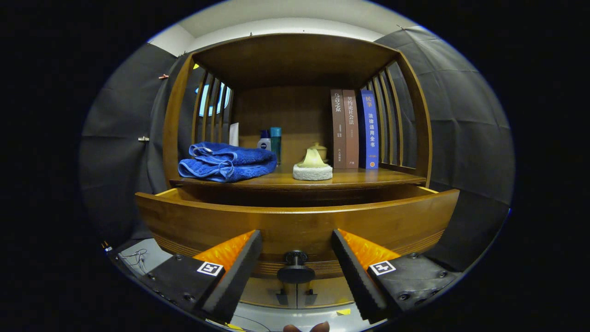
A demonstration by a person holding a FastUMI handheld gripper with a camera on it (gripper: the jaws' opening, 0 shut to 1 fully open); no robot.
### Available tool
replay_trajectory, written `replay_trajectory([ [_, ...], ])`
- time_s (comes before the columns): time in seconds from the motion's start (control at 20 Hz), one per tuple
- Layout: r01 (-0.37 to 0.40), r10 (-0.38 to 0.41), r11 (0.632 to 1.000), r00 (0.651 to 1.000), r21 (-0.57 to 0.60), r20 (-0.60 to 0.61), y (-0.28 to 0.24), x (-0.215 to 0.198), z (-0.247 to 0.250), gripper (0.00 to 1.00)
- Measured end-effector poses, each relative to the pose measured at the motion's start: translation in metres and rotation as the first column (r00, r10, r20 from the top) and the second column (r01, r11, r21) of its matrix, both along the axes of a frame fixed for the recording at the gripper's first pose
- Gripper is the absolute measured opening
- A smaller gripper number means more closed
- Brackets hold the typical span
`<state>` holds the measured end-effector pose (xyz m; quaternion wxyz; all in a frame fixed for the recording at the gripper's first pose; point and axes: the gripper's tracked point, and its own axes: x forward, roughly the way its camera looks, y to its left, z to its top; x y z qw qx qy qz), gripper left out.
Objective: Pull open the drawer, take out the items inside it, and place them on the countertop above the cabinet.
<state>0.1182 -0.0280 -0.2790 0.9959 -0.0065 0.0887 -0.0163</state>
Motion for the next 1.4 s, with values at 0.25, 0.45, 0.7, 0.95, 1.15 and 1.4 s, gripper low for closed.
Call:
replay_trajectory([
  [0.25, -0.003, 0.002, 1.0, 1.0, -0.029, -0.006, 0.0, 0.023, -0.004, 0.99],
  [0.45, 0.001, -0.001, 1.0, 1.0, -0.022, -0.021, 0.0, 0.04, -0.006, 0.99],
  [0.7, 0.005, -0.005, 1.0, 0.999, -0.023, -0.035, 0.0, 0.057, -0.006, 0.99],
  [0.95, 0.013, -0.015, 0.999, 0.999, -0.043, -0.044, 0.001, 0.068, -0.009, 1.0],
  [1.15, 0.008, -0.012, 0.996, 0.999, -0.09, -0.045, 0.001, 0.066, -0.011, 1.0],
  [1.4, -0.001, 0.0, 0.996, 1.0, -0.086, -0.011, 0.005, 0.049, 0.015, 0.99],
])
